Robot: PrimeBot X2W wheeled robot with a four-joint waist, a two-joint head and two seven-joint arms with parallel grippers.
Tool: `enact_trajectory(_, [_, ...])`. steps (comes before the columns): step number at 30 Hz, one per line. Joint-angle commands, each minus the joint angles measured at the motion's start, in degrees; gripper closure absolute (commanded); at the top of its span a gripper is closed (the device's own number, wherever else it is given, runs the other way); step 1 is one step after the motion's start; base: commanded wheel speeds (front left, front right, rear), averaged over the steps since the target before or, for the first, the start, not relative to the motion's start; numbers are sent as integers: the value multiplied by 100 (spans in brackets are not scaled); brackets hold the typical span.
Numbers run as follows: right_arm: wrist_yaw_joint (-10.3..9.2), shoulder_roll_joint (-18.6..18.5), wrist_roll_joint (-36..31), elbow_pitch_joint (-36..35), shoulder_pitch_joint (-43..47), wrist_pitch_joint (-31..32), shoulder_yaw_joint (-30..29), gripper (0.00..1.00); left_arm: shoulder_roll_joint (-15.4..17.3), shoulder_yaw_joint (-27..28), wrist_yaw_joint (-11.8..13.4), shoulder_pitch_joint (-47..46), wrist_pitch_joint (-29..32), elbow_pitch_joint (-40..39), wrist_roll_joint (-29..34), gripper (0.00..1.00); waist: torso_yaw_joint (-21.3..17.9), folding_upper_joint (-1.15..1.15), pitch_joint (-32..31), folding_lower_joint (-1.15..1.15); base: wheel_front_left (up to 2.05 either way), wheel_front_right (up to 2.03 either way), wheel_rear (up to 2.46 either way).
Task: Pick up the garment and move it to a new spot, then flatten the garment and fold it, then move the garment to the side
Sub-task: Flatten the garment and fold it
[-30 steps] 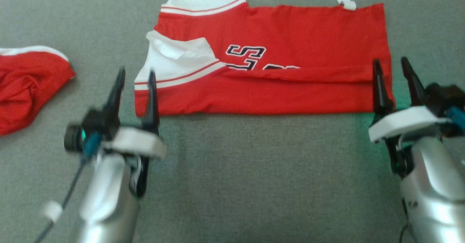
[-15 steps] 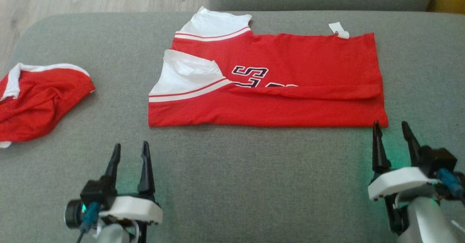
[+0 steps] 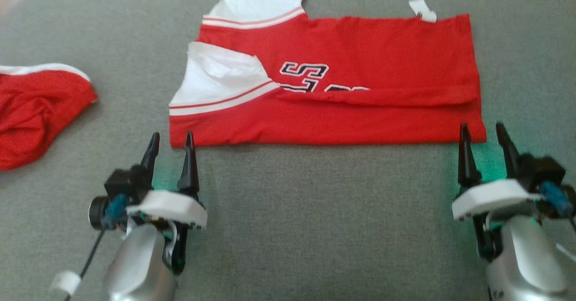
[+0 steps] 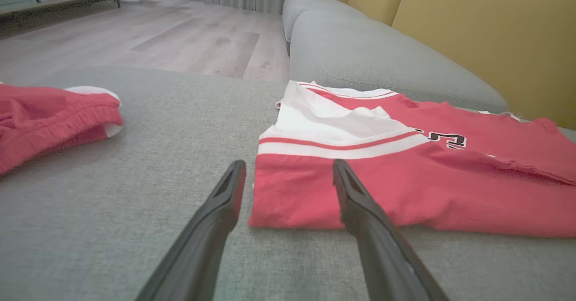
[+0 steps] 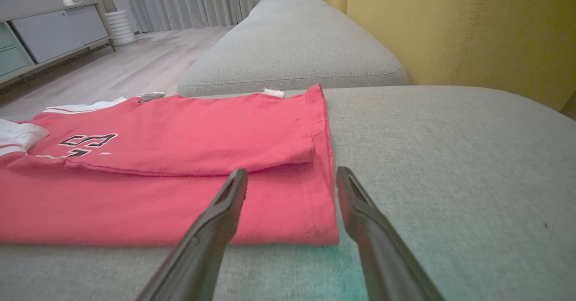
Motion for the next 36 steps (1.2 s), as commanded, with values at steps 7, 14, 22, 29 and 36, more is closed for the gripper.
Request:
enact_trajectory(7, [19,-82,-63,65,-569,-63,102,0,48,338,-12,-812,-36,986,-341,0,-206,0,545,-1,0,0,0])
enact_trajectory(14, [19,-80,-141,586,-759,-60,-13,0,48,-217,-235,-913,-36,1384,-712,100,-155,0,647,-1,0,0,0])
enact_trajectory(22, [19,-37,222,1153,-800,52,110,100,48,-477,-224,-778,-36,1068,-935,100,-40,0,494,-1,0,0,0])
enact_trajectory(29, [19,-91,617,1120,-480,-44,-38,100,48,-110,-110,-287,-36,594,-714,100,-22,0,-109,-1,0,0,0])
enact_trajectory(36, [19,-188,994,1019,283,-59,60,100,48,56,-114,693,-36,368,-493,100,-17,0,-709,-1,0,0,0])
